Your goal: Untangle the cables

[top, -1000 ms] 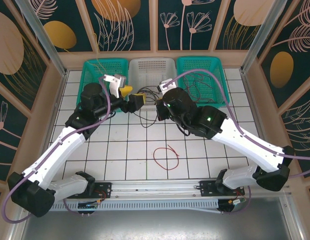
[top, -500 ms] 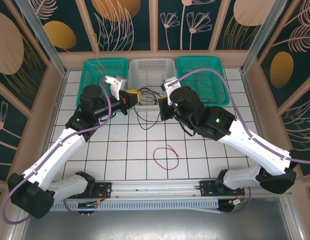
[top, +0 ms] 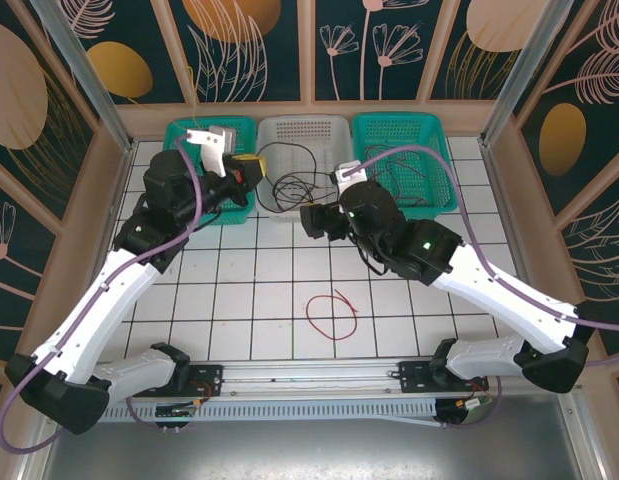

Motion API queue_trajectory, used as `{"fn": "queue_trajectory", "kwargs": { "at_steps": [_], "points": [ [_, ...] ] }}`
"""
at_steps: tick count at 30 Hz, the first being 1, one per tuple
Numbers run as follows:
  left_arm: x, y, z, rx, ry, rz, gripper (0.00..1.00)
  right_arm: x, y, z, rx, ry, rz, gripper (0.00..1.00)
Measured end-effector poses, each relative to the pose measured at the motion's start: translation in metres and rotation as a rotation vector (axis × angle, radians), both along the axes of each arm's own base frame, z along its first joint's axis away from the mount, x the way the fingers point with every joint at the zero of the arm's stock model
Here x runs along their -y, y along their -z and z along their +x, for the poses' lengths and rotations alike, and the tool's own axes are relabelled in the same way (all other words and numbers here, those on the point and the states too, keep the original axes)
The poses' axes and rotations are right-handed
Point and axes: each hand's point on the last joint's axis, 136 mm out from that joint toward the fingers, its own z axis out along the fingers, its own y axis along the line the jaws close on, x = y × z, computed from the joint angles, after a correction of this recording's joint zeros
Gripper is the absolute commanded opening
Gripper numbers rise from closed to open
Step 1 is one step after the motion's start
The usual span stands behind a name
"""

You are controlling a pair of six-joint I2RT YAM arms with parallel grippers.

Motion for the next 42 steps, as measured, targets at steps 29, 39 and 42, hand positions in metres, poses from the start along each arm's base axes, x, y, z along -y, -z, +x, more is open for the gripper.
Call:
{"fn": "queue_trajectory", "kwargs": {
  "at_steps": [29, 39, 42],
  "points": [
    [0.007, -0.001, -0.001, -0.196, 0.013, -0.071, 0.00, -0.013, 0.056, 0.067, -0.163, -0.005, 0.292, 0.68],
    [0.005, 0.021, -0.001, -0.257, -0.003, -0.011, 0.00, -0.006, 0.050, 0.075, -0.130, -0.011, 0.280, 0.12],
    [-0.001, 0.034, 0.002, -0.267, -0.032, 0.049, 0.00, -0.003, 0.045, 0.078, -0.115, -0.009, 0.269, 0.08]
  ]
}}
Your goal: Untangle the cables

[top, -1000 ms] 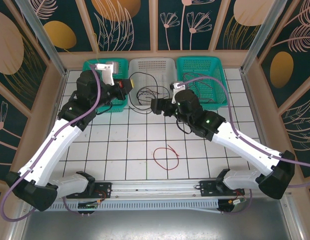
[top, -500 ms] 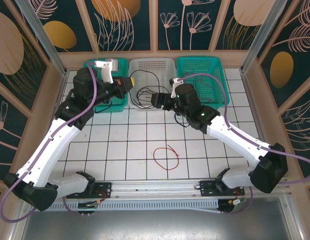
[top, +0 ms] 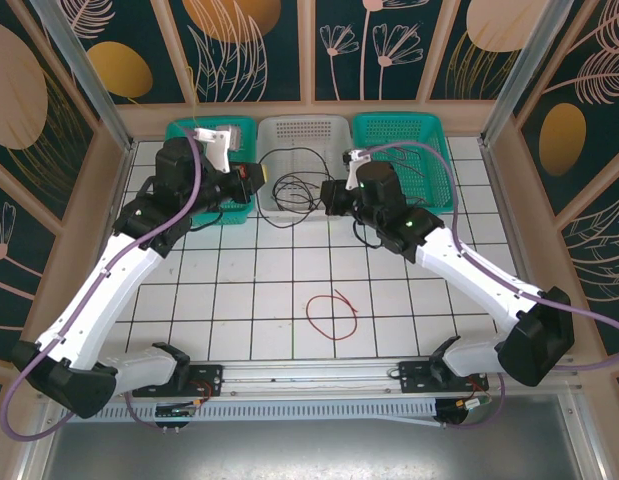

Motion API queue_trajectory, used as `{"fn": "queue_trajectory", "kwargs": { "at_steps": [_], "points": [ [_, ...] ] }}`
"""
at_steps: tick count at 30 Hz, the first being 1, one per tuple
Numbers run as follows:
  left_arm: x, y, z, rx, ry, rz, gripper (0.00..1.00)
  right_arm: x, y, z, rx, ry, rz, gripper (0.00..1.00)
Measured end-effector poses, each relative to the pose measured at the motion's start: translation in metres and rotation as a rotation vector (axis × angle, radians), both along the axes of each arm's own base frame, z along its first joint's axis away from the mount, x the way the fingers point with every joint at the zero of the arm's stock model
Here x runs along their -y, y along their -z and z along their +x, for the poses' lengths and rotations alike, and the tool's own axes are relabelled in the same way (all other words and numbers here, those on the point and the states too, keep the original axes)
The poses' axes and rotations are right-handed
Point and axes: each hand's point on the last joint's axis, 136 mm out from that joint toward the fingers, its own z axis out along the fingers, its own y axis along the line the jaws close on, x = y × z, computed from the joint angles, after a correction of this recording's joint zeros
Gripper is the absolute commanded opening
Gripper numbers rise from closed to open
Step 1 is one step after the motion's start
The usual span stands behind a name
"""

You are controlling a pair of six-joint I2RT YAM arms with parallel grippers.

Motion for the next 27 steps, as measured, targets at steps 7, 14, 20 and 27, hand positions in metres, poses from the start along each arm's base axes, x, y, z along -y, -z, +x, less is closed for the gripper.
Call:
{"fn": "queue_trajectory", "kwargs": {
  "at_steps": [7, 14, 20, 27],
  "points": [
    [-0.008, 0.045, 0.005, -0.052, 0.013, 0.195, 0.00, 0.008, -0.025, 0.003, 0.049, 0.012, -0.014, 0.05],
    [-0.006, 0.076, -0.004, -0.103, 0.079, 0.308, 0.00, 0.014, -0.044, 0.005, 0.088, 0.025, -0.037, 0.08],
    [-0.007, 0.078, -0.005, -0.106, 0.080, 0.321, 0.00, 0.028, -0.030, 0.012, 0.073, 0.094, -0.117, 0.29],
    [-0.006, 0.054, 0.004, -0.084, 0.039, 0.287, 0.00, 0.045, -0.010, 0.023, 0.034, 0.188, -0.210, 0.53]
  ]
}}
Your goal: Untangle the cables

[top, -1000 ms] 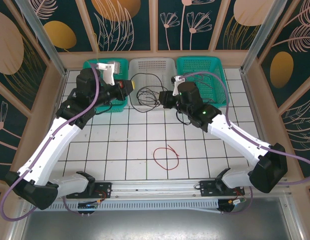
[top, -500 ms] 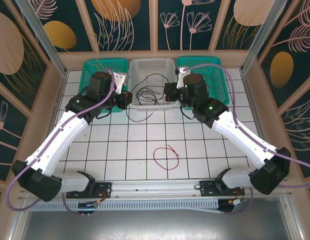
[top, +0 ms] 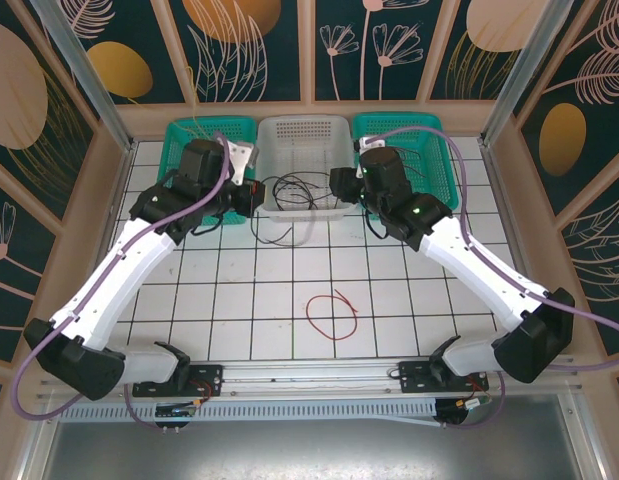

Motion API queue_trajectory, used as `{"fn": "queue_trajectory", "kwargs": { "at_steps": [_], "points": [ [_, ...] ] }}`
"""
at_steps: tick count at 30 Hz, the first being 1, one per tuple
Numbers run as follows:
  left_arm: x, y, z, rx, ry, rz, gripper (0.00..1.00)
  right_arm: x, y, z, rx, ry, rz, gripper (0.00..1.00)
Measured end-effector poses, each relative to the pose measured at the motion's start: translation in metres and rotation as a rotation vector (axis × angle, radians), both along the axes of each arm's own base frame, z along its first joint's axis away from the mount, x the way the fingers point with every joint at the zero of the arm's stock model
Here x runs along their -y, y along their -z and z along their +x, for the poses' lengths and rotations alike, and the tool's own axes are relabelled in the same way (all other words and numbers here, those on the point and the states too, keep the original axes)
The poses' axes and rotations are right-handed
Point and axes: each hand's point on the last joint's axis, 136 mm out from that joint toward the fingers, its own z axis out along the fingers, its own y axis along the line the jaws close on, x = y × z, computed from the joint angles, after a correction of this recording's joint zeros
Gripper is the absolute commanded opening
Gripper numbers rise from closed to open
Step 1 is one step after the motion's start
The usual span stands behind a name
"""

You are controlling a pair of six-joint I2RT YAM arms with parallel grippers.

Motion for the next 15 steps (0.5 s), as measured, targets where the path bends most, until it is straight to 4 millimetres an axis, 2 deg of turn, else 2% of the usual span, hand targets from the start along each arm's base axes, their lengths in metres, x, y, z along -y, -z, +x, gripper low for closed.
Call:
{"fn": "queue_trajectory", "kwargs": {
  "at_steps": [4, 8, 11, 15],
  "points": [
    [0.003, -0.036, 0.018, 0.066, -0.039, -0.032, 0.00, 0.016, 0.009, 0.003, -0.021, 0.066, -0.043, 0.56],
    [0.006, -0.072, 0.047, 0.129, -0.105, -0.050, 0.00, 0.023, 0.011, 0.000, -0.033, 0.086, -0.042, 0.58],
    [0.010, -0.092, 0.078, 0.154, -0.158, -0.086, 0.00, 0.030, 0.016, -0.011, -0.048, 0.094, -0.026, 0.58],
    [0.007, -0.096, 0.131, 0.130, -0.249, -0.169, 0.00, 0.042, 0.022, -0.029, -0.068, 0.105, 0.001, 0.58]
  ]
}}
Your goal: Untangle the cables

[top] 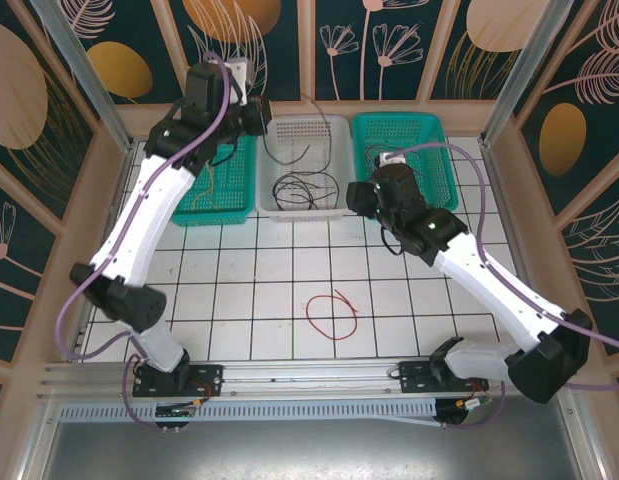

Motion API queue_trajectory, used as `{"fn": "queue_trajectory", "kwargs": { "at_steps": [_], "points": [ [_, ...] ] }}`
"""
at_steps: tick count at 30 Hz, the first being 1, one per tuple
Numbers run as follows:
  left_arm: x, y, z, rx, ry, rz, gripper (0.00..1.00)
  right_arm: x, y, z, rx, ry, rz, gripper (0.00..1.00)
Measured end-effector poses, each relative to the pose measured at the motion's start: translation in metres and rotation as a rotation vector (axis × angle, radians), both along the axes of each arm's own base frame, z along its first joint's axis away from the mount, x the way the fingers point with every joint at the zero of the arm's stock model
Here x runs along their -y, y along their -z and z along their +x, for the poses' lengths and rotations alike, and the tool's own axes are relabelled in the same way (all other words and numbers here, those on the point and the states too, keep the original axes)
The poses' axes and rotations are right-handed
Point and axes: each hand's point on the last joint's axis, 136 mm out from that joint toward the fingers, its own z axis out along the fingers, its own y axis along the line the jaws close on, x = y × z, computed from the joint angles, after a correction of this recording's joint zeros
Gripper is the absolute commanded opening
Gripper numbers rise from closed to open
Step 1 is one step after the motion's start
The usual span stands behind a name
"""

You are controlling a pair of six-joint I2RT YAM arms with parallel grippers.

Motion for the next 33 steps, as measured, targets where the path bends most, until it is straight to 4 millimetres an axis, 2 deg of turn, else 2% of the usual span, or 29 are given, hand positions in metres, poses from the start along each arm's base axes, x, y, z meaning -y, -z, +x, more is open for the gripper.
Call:
{"fn": "queue_trajectory", "kwargs": {
  "at_steps": [5, 7, 8, 9, 10, 11, 13, 16, 19, 22, 24, 26, 30, 33],
  "points": [
    [-0.005, 0.033, 0.062, -0.095, -0.087, -0.146, 0.00, 0.010, -0.002, -0.018, -0.019, 0.007, 0.023, 0.58],
    [0.001, 0.050, 0.084, -0.130, -0.106, -0.199, 0.00, 0.014, -0.005, -0.023, -0.021, 0.013, 0.034, 0.58],
    [0.005, 0.057, 0.092, -0.143, -0.113, -0.217, 0.07, 0.016, -0.005, -0.025, -0.024, 0.015, 0.036, 0.58],
    [0.009, 0.065, 0.100, -0.156, -0.116, -0.231, 0.24, 0.017, -0.005, -0.027, -0.027, 0.017, 0.036, 0.58],
    [0.013, 0.074, 0.106, -0.174, -0.121, -0.241, 0.36, 0.019, -0.005, -0.029, -0.030, 0.020, 0.040, 0.58],
    [0.016, 0.083, 0.110, -0.190, -0.122, -0.250, 0.42, 0.020, -0.004, -0.031, -0.034, 0.022, 0.042, 0.58],
    [0.023, 0.105, 0.115, -0.236, -0.115, -0.258, 0.50, 0.023, 0.000, -0.036, -0.045, 0.028, 0.049, 0.58],
    [0.031, 0.139, 0.112, -0.305, -0.101, -0.243, 0.59, 0.026, 0.011, -0.040, -0.071, 0.038, 0.050, 0.58],
    [0.035, 0.171, 0.100, -0.359, -0.094, -0.218, 0.62, 0.024, 0.023, -0.045, -0.104, 0.031, 0.046, 0.58],
    [0.033, 0.193, 0.080, -0.411, -0.097, -0.188, 0.60, 0.019, 0.038, -0.052, -0.142, 0.014, 0.034, 0.58],
    [0.031, 0.191, 0.069, -0.407, -0.092, -0.174, 0.59, 0.014, 0.049, -0.058, -0.168, -0.002, 0.024, 0.59],
    [0.027, 0.176, 0.056, -0.377, -0.084, -0.162, 0.59, 0.008, 0.061, -0.066, -0.200, -0.020, 0.010, 0.59],
    [0.015, 0.116, 0.019, -0.226, -0.044, -0.167, 0.64, -0.004, 0.096, -0.085, -0.278, -0.058, -0.029, 0.60],
    [0.000, 0.070, -0.023, -0.095, -0.013, -0.195, 0.67, -0.014, 0.124, -0.101, -0.353, -0.091, -0.060, 0.60]
  ]
}}
